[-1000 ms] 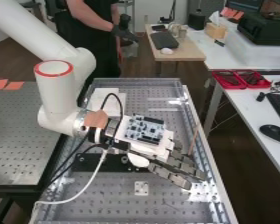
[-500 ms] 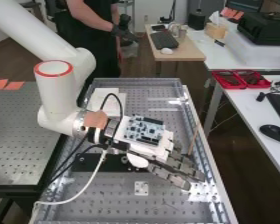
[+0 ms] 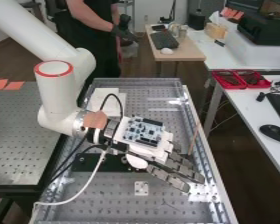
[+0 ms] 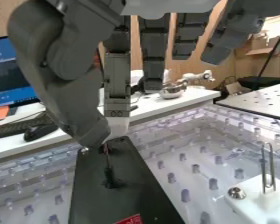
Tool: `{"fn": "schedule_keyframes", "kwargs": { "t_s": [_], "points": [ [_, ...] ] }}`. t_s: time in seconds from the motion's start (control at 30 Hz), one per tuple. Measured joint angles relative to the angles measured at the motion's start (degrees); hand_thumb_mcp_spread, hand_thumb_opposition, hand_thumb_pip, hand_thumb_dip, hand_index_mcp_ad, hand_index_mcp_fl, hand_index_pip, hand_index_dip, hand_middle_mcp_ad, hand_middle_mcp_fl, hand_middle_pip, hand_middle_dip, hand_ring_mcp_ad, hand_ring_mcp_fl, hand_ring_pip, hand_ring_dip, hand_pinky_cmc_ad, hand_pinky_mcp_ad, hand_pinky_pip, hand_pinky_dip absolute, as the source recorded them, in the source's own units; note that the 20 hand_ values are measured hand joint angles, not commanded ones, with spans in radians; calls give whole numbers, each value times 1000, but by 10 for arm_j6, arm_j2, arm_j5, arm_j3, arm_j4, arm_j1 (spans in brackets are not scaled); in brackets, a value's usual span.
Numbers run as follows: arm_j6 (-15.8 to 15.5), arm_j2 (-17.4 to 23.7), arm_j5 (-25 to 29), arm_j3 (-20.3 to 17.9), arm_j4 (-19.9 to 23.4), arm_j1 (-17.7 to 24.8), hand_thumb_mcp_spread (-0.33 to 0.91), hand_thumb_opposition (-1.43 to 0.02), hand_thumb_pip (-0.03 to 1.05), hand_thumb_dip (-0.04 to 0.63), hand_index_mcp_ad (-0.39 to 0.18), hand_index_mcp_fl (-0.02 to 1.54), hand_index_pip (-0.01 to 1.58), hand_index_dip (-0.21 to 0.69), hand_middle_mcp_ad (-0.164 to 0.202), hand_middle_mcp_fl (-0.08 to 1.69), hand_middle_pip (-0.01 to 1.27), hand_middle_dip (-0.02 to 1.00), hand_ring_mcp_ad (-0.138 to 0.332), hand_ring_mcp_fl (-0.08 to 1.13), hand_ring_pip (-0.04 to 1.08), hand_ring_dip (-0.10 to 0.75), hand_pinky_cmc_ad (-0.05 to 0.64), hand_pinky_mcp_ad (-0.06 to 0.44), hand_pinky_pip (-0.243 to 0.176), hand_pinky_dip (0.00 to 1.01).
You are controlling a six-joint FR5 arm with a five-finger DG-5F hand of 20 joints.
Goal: Grab the drill bit and place it in the clear container
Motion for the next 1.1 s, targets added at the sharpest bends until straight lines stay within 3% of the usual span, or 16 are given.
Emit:
{"fn": "schedule_keyframes", "kwargs": {
  "t_s": [1.1],
  "points": [
    [4,-2,-11,0,3,0,389,-923,710,283,-63,401,1304,87,89,333,119,202,113,-14,110,-9,293,157,-93,192]
  ]
}}
